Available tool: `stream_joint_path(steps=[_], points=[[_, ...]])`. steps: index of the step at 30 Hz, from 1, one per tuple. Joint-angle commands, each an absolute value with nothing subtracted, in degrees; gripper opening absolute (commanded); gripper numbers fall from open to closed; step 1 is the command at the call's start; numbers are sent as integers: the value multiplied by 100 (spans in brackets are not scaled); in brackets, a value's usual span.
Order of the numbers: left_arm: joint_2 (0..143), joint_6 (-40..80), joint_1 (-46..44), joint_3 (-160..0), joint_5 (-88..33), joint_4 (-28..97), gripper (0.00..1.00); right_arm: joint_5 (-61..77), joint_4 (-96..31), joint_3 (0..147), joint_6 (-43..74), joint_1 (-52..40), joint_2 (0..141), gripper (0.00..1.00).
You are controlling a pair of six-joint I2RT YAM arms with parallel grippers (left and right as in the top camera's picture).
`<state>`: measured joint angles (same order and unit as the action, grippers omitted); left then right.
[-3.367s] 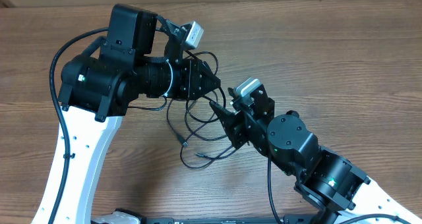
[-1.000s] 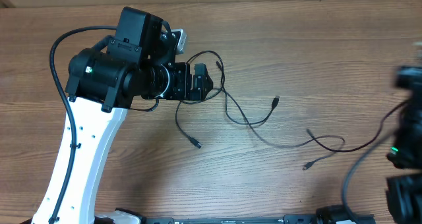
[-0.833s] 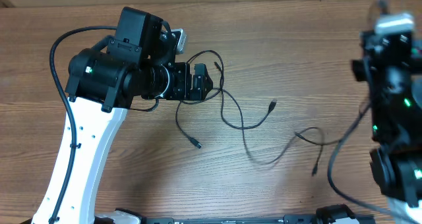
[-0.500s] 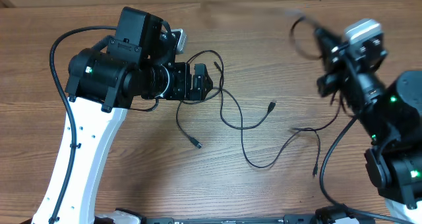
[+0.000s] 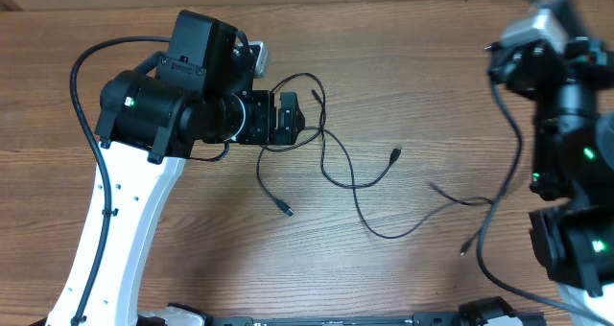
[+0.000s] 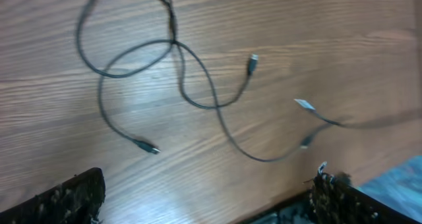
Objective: Untangle cables
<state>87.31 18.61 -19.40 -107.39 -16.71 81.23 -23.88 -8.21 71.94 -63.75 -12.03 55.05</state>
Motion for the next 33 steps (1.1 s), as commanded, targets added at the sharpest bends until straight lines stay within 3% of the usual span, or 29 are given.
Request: stream_joint_path(steps=[1, 5, 9, 14, 18, 22, 26, 33], points=[[8750, 1778, -1914, -10739, -1286, 8101, 100, -2869, -1487, 7312, -6462, -1304, 5221, 4], [8750, 1778, -1914, -10739, -1286, 8101, 100, -145, -3765, 7238, -5216, -1350, 5118, 4], [8750, 1778, -1916, -10739, -1288, 8101, 100, 1385, -3601, 6724, -3533, -1806, 5345, 4], [8750, 1776, -1916, -10739, -1288, 8101, 100, 829, -3544, 6648, -3824, -2504, 5699, 4], [8750, 1778, -1916, -10739, -1288, 8101, 100, -1286, -2926, 6646, -6187, -2530, 5763, 4], [8750, 1778, -1914, -10739, -1288, 8101, 100, -2665, -1135, 6648, -6759, -1994, 5749, 4], [8750, 1778, -1914, -10739, -1288, 8101, 99, -3057, 325, 6648, -6928, -1120, 5749, 4], [8750, 1778, -1914, -10739, -1288, 8101, 100, -2390, 681, 6648, -6521, 152, 5817, 4]])
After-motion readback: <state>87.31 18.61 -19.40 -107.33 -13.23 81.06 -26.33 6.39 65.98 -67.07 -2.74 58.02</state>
